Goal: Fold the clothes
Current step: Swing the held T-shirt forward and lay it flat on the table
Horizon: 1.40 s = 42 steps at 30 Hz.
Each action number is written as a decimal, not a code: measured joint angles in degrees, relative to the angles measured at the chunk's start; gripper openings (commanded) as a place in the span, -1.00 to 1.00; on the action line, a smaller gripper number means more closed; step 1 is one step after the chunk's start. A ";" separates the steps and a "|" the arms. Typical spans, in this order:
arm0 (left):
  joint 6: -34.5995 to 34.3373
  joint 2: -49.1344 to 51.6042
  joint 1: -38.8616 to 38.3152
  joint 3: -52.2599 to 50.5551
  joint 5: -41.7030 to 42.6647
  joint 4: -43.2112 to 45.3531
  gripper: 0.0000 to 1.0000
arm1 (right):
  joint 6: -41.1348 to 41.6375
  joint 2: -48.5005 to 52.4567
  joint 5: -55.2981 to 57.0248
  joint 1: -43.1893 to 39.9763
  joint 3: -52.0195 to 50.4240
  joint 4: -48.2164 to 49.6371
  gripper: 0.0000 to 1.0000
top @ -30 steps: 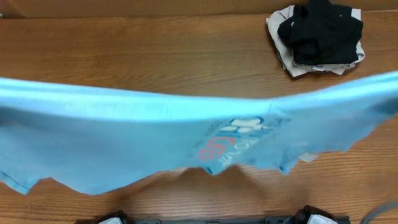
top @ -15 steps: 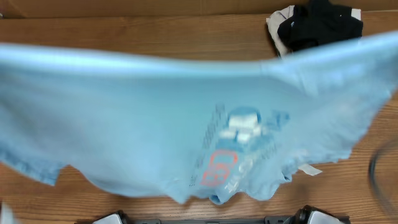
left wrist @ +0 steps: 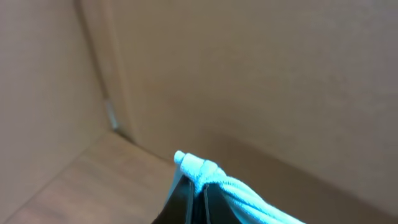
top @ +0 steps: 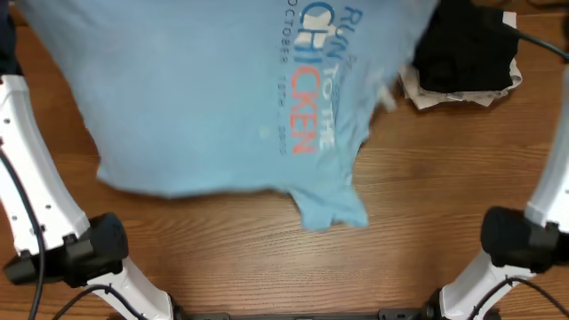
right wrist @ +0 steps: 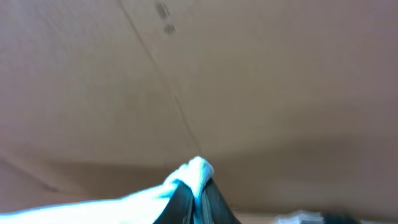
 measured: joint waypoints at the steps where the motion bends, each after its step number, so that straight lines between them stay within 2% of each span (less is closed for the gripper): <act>1: -0.02 0.09 -0.09 -0.15 0.37 1.62 -0.92 | 0.15 0.24 0.24 0.52 0.00 1.84 -0.93; 5: -0.02 -0.92 -0.04 -0.13 1.38 8.61 -0.92 | 1.18 0.20 0.85 1.09 3.93 5.64 -0.93; 11: 0.83 -4.63 0.61 0.00 1.70 8.61 -0.92 | 1.53 -2.05 1.51 0.48 9.92 4.87 -0.92; 15: 2.45 -5.99 0.74 1.03 1.70 1.68 -0.91 | 0.35 -3.52 1.75 0.63 10.49 -2.51 -0.92; 18: 3.28 -5.42 0.74 1.18 1.68 -6.91 -0.92 | -2.10 -2.69 1.79 1.38 9.64 -8.72 -0.92; 23: 4.28 0.44 0.74 1.22 1.68 -21.14 -0.92 | -6.84 3.72 1.97 2.43 6.05 -19.15 -0.92; 30: 4.46 7.06 1.38 0.61 1.97 -34.12 -0.92 | -9.88 10.40 2.62 2.27 3.78 -29.81 -0.92; 36: 4.50 5.64 2.99 0.61 2.08 -41.55 -0.92 | -10.62 7.48 2.56 0.46 3.85 -38.32 -0.92; 40: 4.50 1.90 3.08 0.61 1.90 -47.52 -0.92 | -10.86 1.33 2.58 -3.06 3.91 -45.77 -0.92; 42: 4.55 0.09 3.10 0.61 1.57 -47.69 -0.92 | -10.93 -1.25 3.19 -4.17 4.39 -49.94 -0.92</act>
